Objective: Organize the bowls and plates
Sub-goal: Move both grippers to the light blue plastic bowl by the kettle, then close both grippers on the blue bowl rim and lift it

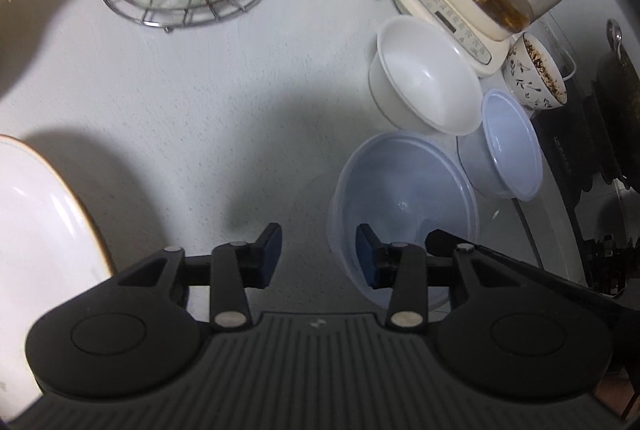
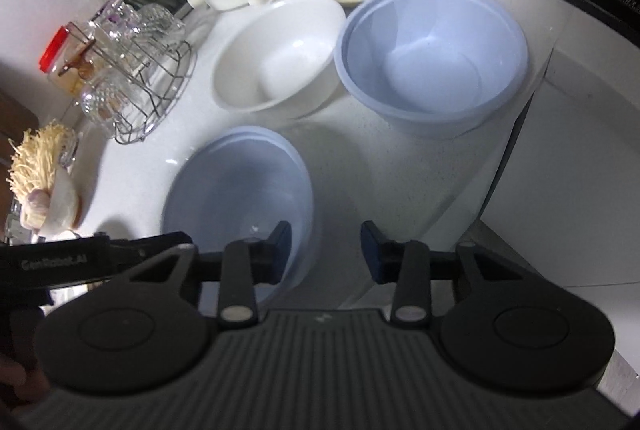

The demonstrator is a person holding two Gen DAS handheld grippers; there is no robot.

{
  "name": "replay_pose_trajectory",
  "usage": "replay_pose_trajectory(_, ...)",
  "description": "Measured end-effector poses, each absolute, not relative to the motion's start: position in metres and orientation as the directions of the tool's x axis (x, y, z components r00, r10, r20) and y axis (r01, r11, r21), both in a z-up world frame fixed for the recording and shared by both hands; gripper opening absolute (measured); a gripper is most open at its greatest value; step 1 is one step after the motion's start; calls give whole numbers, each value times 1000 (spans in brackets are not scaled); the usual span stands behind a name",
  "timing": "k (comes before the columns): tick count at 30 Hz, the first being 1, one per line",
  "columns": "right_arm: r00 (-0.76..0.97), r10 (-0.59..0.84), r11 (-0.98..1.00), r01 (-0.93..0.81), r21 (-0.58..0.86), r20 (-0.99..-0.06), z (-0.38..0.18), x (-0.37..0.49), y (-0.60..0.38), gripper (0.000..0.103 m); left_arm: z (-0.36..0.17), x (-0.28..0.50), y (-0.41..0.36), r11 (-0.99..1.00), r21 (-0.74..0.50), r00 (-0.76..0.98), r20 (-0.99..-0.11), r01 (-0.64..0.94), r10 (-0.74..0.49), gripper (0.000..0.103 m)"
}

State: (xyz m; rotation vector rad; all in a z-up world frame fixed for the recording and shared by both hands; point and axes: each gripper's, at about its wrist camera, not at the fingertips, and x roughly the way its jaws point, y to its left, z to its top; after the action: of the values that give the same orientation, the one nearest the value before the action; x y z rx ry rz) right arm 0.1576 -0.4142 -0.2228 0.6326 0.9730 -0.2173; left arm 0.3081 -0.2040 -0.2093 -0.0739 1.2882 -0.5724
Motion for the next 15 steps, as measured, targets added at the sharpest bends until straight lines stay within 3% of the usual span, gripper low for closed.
replay_pose_trajectory(7,562,152,810,401,428,-813,-225,160,-412,21,-218,307,-211,851,-386,135,-879,357,-456,29)
replay_pose_trajectory(9,561,165,810,392,436,-811,-225,160,-412,20,-218,307,-212,849,-389,134,-878,357,-459,28)
replay_pose_trajectory(12,568,189,811,370,453,-801,-224,162,-409,10,-215,306,-212,851,-372,129,-887,370,-443,28)
replay_pose_trajectory(15,564,203,811,361,461,-800,-224,166,-406,10,-208,308,-214,854,-343,143,-894,391,-425,28)
